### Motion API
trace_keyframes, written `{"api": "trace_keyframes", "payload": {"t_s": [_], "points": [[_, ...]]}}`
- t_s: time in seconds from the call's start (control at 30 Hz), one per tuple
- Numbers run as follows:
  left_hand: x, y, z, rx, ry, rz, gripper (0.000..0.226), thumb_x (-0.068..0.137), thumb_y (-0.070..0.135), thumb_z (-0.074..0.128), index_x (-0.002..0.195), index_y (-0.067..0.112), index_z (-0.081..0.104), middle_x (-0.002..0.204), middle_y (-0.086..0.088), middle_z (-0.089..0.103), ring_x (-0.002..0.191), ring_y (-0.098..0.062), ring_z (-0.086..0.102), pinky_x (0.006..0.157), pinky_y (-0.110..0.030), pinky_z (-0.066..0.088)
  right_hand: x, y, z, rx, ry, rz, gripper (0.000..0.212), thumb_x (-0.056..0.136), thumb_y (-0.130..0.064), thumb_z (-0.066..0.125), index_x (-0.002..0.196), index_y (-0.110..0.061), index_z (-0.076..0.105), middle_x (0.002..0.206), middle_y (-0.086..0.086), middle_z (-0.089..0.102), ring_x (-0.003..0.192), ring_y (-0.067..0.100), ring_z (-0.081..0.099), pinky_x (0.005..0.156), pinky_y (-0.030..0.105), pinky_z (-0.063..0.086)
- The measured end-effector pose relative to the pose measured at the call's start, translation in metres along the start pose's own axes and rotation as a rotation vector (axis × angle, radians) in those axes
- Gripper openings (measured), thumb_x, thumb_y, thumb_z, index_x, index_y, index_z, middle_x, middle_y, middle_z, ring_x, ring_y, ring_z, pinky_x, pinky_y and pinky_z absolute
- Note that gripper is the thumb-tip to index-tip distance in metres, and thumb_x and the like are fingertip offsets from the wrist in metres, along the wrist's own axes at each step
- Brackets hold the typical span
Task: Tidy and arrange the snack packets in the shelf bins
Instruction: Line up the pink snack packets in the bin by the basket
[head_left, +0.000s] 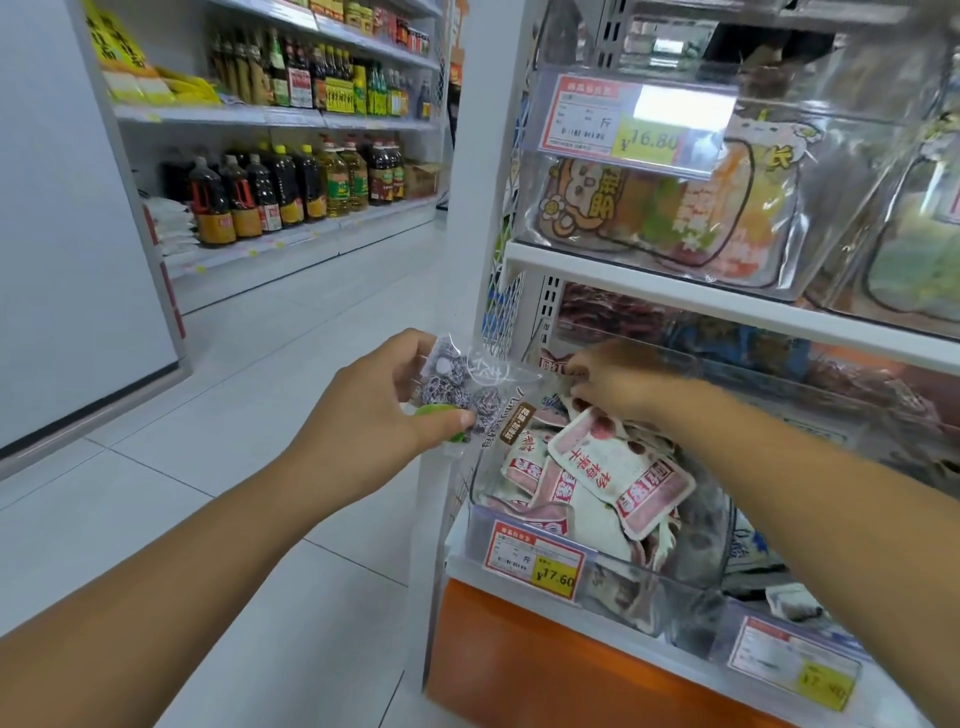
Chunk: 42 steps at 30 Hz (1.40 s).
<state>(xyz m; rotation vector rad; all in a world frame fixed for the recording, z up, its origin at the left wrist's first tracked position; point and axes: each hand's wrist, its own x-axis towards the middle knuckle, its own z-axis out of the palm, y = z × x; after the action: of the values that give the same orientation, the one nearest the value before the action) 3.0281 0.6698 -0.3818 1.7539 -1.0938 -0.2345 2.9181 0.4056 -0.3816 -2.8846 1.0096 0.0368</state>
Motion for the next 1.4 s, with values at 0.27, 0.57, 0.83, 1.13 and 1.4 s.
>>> {"api": "trace_keyframes", "payload": {"t_s": [0.27,0.57,0.83,1.13,1.4], "points": [[0.001,0.0,0.008,0.057,-0.041,0.004,0.04,0.075,0.032,0.079,0.109,0.037,0.057,0.1,0.025,0.067,0.092,0.007,0.062,0.07,-0.012,0.045,-0.001,-0.008,0.006,0.066,0.072,-0.005,0.012,0.093,-0.029,0.061,0.1,-0.023,0.07,0.099,-0.006,0.06,0.072,0.012,0.058,0.062,0.022,0.044],[-0.011,0.025,0.04,0.001,-0.107,0.006,0.034,0.075,0.028,0.08,0.101,0.037,0.059,0.094,0.024,0.07,0.089,0.004,0.065,0.074,-0.023,0.052,-0.165,0.073,-0.027,0.565,0.73,0.306,0.039,0.097,-0.027,0.054,0.072,0.002,0.052,0.061,0.02,0.047,0.059,0.027,0.039,0.052,0.036,0.024],[-0.006,0.086,0.096,-0.047,-0.181,0.103,0.04,0.074,0.042,0.078,0.108,0.037,0.057,0.106,0.015,0.065,0.101,-0.007,0.06,0.084,-0.029,0.047,-0.214,0.12,-0.02,0.392,0.428,0.382,0.053,0.095,-0.047,0.049,0.135,-0.013,0.046,0.108,0.004,0.053,0.099,0.014,0.049,0.078,0.027,0.036],[-0.005,0.141,0.214,-0.117,-0.551,0.185,0.04,0.082,0.045,0.07,0.118,0.043,0.052,0.121,0.025,0.058,0.109,0.008,0.055,0.092,-0.02,0.044,-0.284,0.129,-0.006,0.831,0.568,0.045,0.055,0.089,-0.009,0.066,0.123,-0.049,0.051,0.124,-0.041,0.043,0.105,-0.03,0.042,0.083,-0.003,0.037],[0.029,0.124,0.232,0.455,-0.429,0.547,0.056,0.092,0.048,0.055,0.143,0.031,0.039,0.144,0.01,0.042,0.132,-0.009,0.035,0.106,-0.023,0.025,-0.291,0.274,-0.017,0.305,0.701,0.655,0.039,0.089,-0.042,0.063,0.121,-0.02,0.06,0.089,0.007,0.063,0.088,0.028,0.053,0.074,0.033,0.035]]}}
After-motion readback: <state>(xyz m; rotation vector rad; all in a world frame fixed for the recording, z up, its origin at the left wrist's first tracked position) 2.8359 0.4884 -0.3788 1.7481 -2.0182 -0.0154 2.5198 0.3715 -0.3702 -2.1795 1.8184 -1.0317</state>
